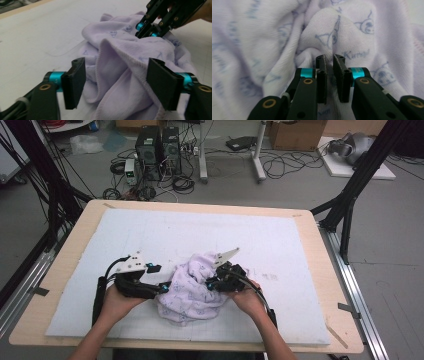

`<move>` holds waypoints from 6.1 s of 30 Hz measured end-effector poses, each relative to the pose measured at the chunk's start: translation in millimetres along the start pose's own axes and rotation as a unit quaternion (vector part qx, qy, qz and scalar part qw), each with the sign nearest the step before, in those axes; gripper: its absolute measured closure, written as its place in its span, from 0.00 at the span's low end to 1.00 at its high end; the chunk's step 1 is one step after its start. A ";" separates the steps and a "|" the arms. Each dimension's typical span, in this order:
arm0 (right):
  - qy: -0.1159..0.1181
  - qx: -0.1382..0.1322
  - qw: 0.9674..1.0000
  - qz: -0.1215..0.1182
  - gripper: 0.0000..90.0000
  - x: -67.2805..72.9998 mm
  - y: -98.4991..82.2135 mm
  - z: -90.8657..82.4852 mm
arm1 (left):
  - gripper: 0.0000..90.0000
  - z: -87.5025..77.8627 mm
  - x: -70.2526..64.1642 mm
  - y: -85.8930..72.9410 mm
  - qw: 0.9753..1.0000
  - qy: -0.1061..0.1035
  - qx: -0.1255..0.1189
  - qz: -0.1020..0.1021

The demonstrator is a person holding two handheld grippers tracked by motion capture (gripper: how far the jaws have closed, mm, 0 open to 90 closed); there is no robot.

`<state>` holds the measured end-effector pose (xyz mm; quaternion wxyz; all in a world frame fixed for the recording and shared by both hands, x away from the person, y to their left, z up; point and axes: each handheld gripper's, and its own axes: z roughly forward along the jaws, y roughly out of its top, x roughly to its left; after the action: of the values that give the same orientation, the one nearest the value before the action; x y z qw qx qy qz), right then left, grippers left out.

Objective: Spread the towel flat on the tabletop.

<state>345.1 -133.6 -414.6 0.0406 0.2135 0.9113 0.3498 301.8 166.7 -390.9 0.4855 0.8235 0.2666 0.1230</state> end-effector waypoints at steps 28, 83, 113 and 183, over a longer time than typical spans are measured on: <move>-0.009 -0.088 0.996 0.022 0.61 38.0 -51.1 -74.9 | 0.54 5.8 -5.0 14.3 0.998 -0.045 0.030 0.020; -0.105 -0.076 0.989 0.065 0.53 5.2 -66.5 -75.8 | 0.59 56.4 2.8 31.4 0.995 -0.033 0.088 0.018; -0.119 -0.130 0.984 0.036 0.92 -22.7 -12.3 -130.9 | 0.93 -34.7 45.4 42.7 0.991 0.133 -0.006 -0.021; -0.033 0.005 0.997 0.071 0.93 -66.8 -47.0 -36.7 | 0.97 29.3 82.0 -21.4 0.982 0.120 0.138 -0.038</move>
<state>380.4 -215.4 -422.8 0.0445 0.2891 0.8938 0.3400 376.3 199.3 -428.7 0.3359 0.8510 0.3684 0.1648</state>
